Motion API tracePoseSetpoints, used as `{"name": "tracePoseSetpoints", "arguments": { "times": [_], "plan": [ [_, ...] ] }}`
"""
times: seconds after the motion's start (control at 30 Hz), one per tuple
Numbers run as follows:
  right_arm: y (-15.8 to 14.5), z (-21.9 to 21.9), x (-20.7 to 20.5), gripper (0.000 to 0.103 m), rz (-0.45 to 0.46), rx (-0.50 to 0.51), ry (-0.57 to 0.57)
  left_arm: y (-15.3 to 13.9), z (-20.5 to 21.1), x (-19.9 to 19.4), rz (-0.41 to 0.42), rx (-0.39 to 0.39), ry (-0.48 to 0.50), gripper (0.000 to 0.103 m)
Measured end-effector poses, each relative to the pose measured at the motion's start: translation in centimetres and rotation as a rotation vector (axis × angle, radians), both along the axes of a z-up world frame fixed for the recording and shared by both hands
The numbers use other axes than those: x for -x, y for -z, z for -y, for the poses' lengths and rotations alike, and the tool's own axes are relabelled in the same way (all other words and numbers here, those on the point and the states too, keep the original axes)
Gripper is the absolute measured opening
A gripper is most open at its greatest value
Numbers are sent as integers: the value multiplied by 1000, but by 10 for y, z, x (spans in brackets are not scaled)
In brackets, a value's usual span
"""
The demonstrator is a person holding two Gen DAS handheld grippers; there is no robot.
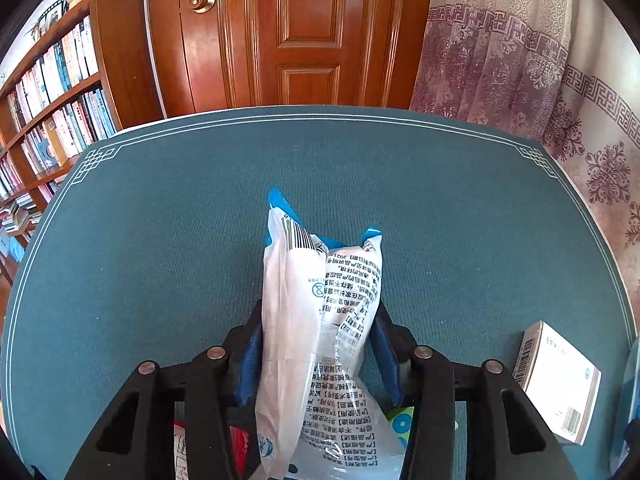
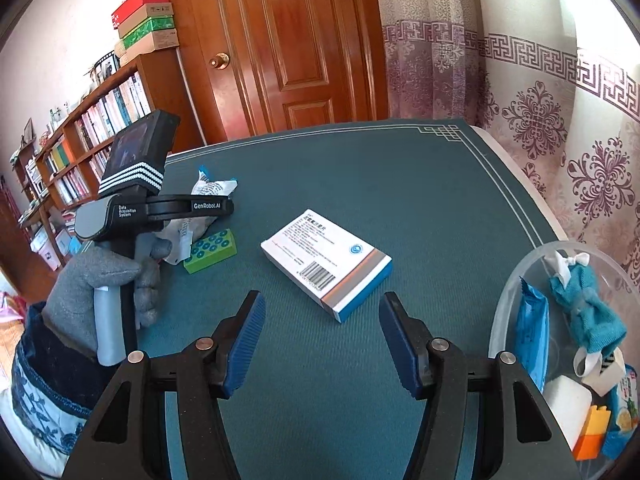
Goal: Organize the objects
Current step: 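Grasp white-blue packet with left tool while right tool grasps the medicine box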
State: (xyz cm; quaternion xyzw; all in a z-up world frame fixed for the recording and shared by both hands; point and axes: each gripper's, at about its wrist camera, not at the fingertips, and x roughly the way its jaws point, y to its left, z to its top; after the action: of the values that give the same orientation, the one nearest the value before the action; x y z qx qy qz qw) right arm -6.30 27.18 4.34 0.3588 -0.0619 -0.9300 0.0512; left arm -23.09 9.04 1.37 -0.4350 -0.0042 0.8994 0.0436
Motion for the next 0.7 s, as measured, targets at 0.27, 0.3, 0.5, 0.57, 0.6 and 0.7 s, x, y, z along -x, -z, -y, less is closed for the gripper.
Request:
{"name": "tracePoseSetpoints", "arguments": {
  "times": [0.27,0.3,0.5,0.57,0.6,0.7],
  "plan": [
    [0,-2,51,61,40,26,4,-13,6,-10,-25,-55,20,50],
    [0,-2,58,61,47,32,8,-16,7,-11,-32,-63,21,50],
    [7,-5,97,61,86,42,18,-36,12,-18,-73,-108,13,50],
    [12,-6,106,61,102,47,19,-40,13,-20,-81,-120,17,50],
    [15,-7,110,61,115,54,14,-42,14,-21,-85,-122,21,50],
    [24,-8,111,61,161,90,-12,-47,13,-23,-98,-130,21,50]
  ]
}}
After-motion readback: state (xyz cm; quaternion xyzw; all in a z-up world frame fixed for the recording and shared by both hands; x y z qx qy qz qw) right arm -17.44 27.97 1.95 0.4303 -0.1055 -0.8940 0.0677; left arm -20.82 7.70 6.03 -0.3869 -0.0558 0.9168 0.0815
